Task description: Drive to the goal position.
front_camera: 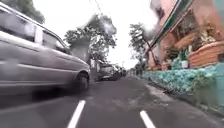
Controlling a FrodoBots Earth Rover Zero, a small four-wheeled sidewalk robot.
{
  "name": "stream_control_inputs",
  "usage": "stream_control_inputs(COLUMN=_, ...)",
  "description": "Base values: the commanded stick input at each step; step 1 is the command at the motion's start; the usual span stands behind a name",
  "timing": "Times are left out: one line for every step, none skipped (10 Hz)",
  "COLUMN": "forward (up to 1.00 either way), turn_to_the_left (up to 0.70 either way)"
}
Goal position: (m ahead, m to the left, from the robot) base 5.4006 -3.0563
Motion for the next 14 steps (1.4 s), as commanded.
stream_control_inputs(forward=1.0, turn_to_the_left=-0.4)
stream_control_inputs(forward=1.0, turn_to_the_left=-0.4)
stream_control_inputs(forward=1.0, turn_to_the_left=-0.4)
stream_control_inputs(forward=1.0, turn_to_the_left=-0.4)
stream_control_inputs(forward=1.0, turn_to_the_left=-0.4)
stream_control_inputs(forward=1.0, turn_to_the_left=-0.31)
stream_control_inputs(forward=1.0, turn_to_the_left=0.0)
stream_control_inputs(forward=1.0, turn_to_the_left=0.0)
stream_control_inputs(forward=1.0, turn_to_the_left=0.0)
stream_control_inputs(forward=1.0, turn_to_the_left=0.03)
stream_control_inputs(forward=1.0, turn_to_the_left=0.07)
stream_control_inputs(forward=1.0, turn_to_the_left=0.01)
stream_control_inputs(forward=1.0, turn_to_the_left=0.05)
stream_control_inputs(forward=1.0, turn_to_the_left=0.01)
